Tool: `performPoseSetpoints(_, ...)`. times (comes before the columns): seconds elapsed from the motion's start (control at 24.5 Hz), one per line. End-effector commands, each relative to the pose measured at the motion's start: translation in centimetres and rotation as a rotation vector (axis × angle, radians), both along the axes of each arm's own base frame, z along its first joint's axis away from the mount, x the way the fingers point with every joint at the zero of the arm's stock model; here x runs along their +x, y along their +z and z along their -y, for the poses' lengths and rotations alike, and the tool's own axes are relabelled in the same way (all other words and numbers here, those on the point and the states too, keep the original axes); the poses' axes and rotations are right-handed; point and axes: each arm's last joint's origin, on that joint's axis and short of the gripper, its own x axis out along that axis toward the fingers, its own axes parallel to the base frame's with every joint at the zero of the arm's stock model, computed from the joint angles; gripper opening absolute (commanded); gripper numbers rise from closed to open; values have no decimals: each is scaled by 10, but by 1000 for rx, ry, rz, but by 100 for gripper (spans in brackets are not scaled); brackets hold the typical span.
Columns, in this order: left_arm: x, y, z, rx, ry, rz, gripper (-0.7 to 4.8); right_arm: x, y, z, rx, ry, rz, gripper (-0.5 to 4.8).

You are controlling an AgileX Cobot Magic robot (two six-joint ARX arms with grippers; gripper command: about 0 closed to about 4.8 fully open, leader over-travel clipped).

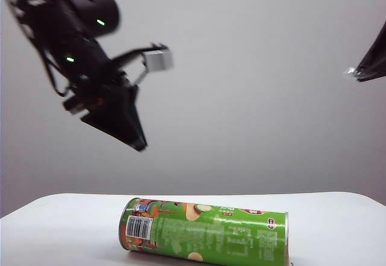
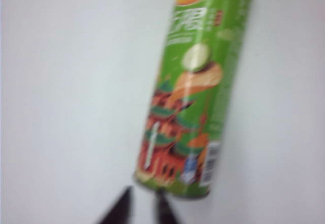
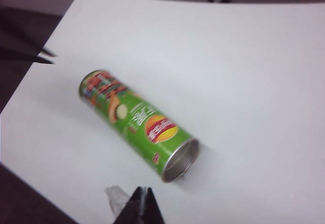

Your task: Pick up the green tub of chips from the desk, pull out the transparent container with the chips inside partially, and then place the chips back on the desk.

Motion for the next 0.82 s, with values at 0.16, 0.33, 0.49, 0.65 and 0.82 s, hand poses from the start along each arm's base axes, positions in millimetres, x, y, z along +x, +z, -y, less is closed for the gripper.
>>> performPoseSetpoints(0.16,15,1,34,129,-62,-79,248,3,-1,-1,-2,14,-4,-6)
performPoseSetpoints(0.33,30,4,59,153,-97,-76,250,2,-2,-1,-15,44,-11,-6)
performPoseSetpoints(0.49,38,1,69,183,-89,-128,320,0,-4,-2,-6,74,-38,-6)
performPoseSetpoints(0.65,41,-12,72,231,-80,-219,458,-3,-6,-2,11,101,-75,-6)
performPoseSetpoints(0.82,41,-20,75,237,-77,-241,479,-5,-7,-3,43,142,-97,-6)
